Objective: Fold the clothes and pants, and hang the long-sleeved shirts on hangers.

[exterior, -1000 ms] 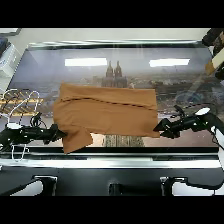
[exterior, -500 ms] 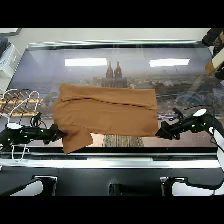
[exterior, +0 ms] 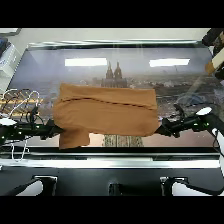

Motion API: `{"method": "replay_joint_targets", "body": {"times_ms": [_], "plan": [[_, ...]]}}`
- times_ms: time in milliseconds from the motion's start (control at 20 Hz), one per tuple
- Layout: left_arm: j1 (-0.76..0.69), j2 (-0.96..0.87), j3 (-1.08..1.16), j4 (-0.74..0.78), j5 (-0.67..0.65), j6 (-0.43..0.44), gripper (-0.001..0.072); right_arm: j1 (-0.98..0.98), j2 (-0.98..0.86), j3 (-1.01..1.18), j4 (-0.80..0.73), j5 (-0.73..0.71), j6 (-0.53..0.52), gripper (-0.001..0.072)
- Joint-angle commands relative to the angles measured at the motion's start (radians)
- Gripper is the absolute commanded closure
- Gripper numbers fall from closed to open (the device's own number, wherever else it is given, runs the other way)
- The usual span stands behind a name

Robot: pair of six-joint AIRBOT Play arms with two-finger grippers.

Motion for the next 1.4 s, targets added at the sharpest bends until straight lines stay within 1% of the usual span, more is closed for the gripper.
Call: {"method": "replay_joint_targets", "body": {"times_ms": [0, 50, 150, 250, 350, 450, 600, 750, 850, 1000, 1100, 1350], "plan": [[0.0, 0.164, 0.021, 0.035, -0.123, -0.145, 0.0687, 0.0, 0.146, 0.0, -0.084, 0.105, 0.104, 0.0681], [0.0, 0.23, 0.021, 0.052, -0.163, -0.198, 0.0687, 0.0, 0.201, 0.0, -0.106, 0.136, 0.143, 0.0681], [0.001, 0.34, 0.022, 0.066, -0.216, -0.266, 0.0687, 0.0, 0.318, 0.0, -0.138, 0.227, 0.213, 0.0681], [-0.002, 0.388, 0.046, 0.065, -0.22, -0.298, 0.0688, 0.0, 0.417, 0.0, -0.158, 0.257, 0.245, 0.0681], [-0.014, 0.357, 0.106, 0.064, -0.219, -0.293, 0.0688, 0.0, 0.467, 0.008, -0.182, 0.214, 0.268, 0.0681], [-0.048, 0.266, 0.188, 0.064, -0.194, -0.264, 0.0688, 0.0, 0.442, 0.013, -0.193, 0.136, 0.281, 0.0681], [-0.122, 0.072, 0.311, 0.064, -0.119, -0.229, 0.0687, 0.0, 0.347, 0.023, -0.163, 0.008, 0.28, 0.0681], [-0.138, -0.14, 0.472, 0.058, -0.082, -0.206, 0.0688, 0.0, 0.245, 0.112, -0.125, -0.093, 0.269, 0.0681], [-0.139, -0.267, 0.586, 0.027, -0.083, -0.177, 0.0687, 0.005, 0.163, 0.205, -0.113, -0.115, 0.269, 0.0681], [-0.14, -0.428, 0.751, 0.015, -0.083, -0.177, 0.0688, 0.058, 0.026, 0.326, -0.136, -0.132, 0.261, 0.0681], [-0.141, -0.519, 0.858, 0.015, -0.083, -0.177, 0.0688, 0.083, -0.061, 0.396, -0.164, -0.168, 0.285, 0.0681], [-0.16, -0.729, 1.093, 0.017, -0.126, -0.176, 0.0688, 0.083, -0.196, 0.511, -0.154, -0.172, 0.295, 0.068]]}}
